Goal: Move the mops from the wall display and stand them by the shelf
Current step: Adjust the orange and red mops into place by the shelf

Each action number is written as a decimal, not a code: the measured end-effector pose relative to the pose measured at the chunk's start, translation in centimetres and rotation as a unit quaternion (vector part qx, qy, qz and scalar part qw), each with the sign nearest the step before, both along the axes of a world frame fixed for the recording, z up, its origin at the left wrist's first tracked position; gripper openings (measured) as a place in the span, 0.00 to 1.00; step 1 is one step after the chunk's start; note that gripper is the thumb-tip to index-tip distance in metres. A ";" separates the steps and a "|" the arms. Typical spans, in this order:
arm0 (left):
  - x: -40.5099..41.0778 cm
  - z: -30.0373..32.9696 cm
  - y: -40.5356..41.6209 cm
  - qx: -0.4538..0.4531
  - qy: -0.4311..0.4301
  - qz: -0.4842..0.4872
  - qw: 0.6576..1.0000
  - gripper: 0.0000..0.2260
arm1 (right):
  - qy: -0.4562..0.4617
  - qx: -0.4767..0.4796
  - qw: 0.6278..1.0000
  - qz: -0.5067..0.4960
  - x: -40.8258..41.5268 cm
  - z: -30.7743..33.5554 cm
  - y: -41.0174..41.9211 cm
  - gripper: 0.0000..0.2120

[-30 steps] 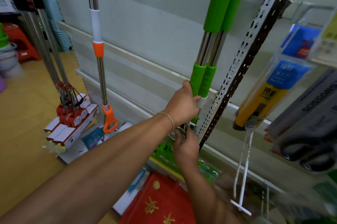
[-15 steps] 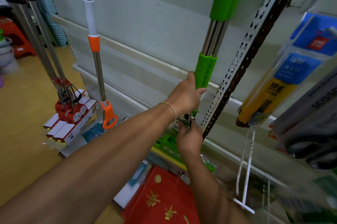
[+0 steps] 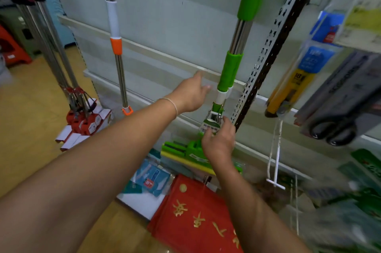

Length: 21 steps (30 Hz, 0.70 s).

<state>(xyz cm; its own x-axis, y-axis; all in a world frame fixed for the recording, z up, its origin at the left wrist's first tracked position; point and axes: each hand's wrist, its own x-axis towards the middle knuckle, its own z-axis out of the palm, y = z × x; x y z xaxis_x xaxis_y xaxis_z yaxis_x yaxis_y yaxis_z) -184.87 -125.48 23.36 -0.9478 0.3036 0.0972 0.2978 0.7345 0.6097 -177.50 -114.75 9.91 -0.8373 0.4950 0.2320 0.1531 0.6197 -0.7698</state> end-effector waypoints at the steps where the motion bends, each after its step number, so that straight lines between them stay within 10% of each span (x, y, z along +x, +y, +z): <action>1: 0.3 0.3 -1.2 -0.006 0.006 0.001 1.000 0.26 | 0.017 0.016 1.000 0.006 0.7 0.6 -0.5 0.28; 21: 8.6 11.5 -25.7 0.002 0.135 0.124 0.983 0.21 | 0.071 0.101 0.981 0.149 -0.2 17.0 -18.8 0.27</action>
<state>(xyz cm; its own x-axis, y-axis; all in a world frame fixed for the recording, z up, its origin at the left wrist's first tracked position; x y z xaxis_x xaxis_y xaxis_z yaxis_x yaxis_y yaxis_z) -176.25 -151.18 34.91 -0.9320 0.0649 0.3567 0.2612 0.8024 0.5366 -177.72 -133.59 26.89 -0.8901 0.1645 0.4250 -0.1585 0.7626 -0.6272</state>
